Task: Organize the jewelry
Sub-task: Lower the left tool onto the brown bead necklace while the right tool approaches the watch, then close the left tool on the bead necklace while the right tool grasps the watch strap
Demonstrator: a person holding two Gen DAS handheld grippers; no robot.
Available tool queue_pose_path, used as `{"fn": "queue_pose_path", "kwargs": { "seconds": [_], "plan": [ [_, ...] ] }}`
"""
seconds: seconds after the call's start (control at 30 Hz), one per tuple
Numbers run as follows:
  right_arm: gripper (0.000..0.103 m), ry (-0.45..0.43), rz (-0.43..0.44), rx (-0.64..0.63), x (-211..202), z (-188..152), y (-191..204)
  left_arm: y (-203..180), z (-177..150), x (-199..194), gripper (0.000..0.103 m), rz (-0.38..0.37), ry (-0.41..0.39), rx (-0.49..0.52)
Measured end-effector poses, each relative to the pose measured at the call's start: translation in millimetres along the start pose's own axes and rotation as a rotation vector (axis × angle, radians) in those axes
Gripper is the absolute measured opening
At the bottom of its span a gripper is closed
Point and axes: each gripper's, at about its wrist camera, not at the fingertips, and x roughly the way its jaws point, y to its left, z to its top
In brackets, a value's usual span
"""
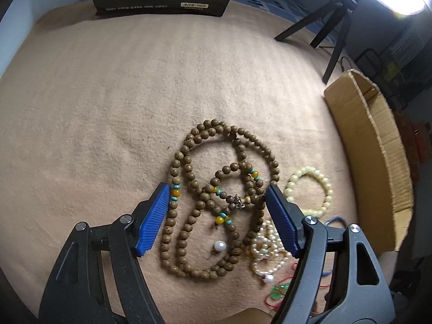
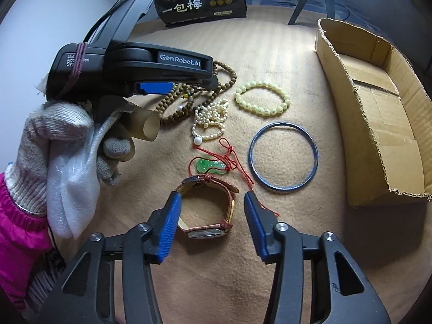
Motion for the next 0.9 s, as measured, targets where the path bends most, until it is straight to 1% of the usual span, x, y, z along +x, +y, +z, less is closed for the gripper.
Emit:
{"fn": "queue_pose_path", "kwargs": {
  "seconds": [0.1,0.17,0.23,0.27,0.3,0.33,0.37,0.43,0.47,0.5,0.53,0.63,0.77,0.9],
  "plan": [
    [0.04,0.006,0.0,0.0,2.5,0.6,-0.1,-3.0,1.5,1.3,0.075,0.01,-0.013,-0.012],
    [0.037,0.009,-0.001,-0.002,3.6,0.9,0.0,-5.1,1.0,1.7,0.068,0.008,-0.023,-0.007],
    [0.033,0.016,-0.003,-0.004,5.3,0.7,0.9,-7.5,0.3,2.1,0.052,-0.004,-0.028,-0.001],
    [0.032,0.022,-0.005,-0.006,6.9,1.1,1.2,-7.8,0.5,2.4,0.047,-0.009,-0.03,-0.001],
    [0.031,0.027,-0.008,-0.007,8.8,1.7,1.7,-7.3,0.8,3.1,0.037,-0.012,-0.03,-0.005],
    [0.03,0.029,-0.014,-0.01,10.6,2.4,2.2,-5.9,1.4,4.5,0.031,-0.025,-0.029,-0.013],
    [0.03,0.032,-0.022,-0.016,12.8,3.3,2.9,-3.8,1.2,4.6,0.028,-0.035,-0.031,-0.024],
    [0.025,0.04,-0.038,-0.024,16.1,3.9,3.1,0.3,1.6,4.4,0.022,-0.056,-0.034,-0.041],
    [0.023,0.043,-0.045,-0.026,17.8,4.4,2.6,1.8,2.1,4.1,0.016,-0.056,-0.038,-0.046],
    [0.018,0.047,-0.053,-0.026,19.5,4.7,1.7,3.2,2.5,4.2,0.007,-0.053,-0.038,-0.048],
    [0.012,0.051,-0.059,-0.021,20.8,4.9,0.4,6.2,2.9,4.1,0.007,-0.062,-0.036,-0.057],
    [0.006,0.05,-0.048,0.001,23.8,10.1,-7.4,12.6,5.0,3.0,0.005,-0.092,-0.034,-0.091],
    [0.006,0.034,-0.038,0.005,19.3,11.7,-10.1,18.4,5.5,-4.7,0.004,-0.113,-0.044,-0.108],
    [0.006,-0.004,-0.034,-0.005,7.9,9.1,-13.3,23.4,4.4,-22.7,0.004,-0.13,-0.078,-0.114]
  ]
}}
